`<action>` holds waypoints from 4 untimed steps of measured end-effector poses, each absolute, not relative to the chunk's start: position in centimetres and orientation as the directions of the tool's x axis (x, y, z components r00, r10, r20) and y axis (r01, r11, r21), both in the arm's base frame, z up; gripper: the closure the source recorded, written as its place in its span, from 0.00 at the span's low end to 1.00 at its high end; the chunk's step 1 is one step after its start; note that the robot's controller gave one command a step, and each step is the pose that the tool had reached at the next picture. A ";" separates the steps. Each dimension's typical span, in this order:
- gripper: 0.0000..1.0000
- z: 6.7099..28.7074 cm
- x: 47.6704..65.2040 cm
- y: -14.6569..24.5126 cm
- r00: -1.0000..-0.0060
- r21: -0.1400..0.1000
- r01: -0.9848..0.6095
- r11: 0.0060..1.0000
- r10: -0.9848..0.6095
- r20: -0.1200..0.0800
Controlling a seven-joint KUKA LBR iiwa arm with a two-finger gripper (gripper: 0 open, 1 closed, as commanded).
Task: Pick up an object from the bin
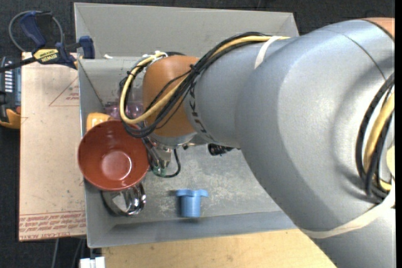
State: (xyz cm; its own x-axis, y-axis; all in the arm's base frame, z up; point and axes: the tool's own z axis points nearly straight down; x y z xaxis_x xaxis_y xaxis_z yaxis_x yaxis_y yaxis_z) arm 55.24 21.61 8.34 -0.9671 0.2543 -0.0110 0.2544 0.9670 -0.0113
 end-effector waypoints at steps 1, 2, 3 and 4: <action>1.00 10.0 55.4 21.5 -0.967 -0.011 0.254 0.967 0.254 -0.016; 1.00 13.3 55.2 21.4 -0.967 -0.016 0.253 0.967 0.253 -0.008; 1.00 16.6 55.2 21.3 -0.968 -0.015 0.252 0.968 0.252 -0.012; 1.00 19.0 55.4 21.4 -0.968 -0.012 0.252 0.968 0.251 -0.015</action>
Offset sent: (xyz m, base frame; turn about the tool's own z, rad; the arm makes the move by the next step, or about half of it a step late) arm 0.0012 -0.0003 0.0770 -0.0004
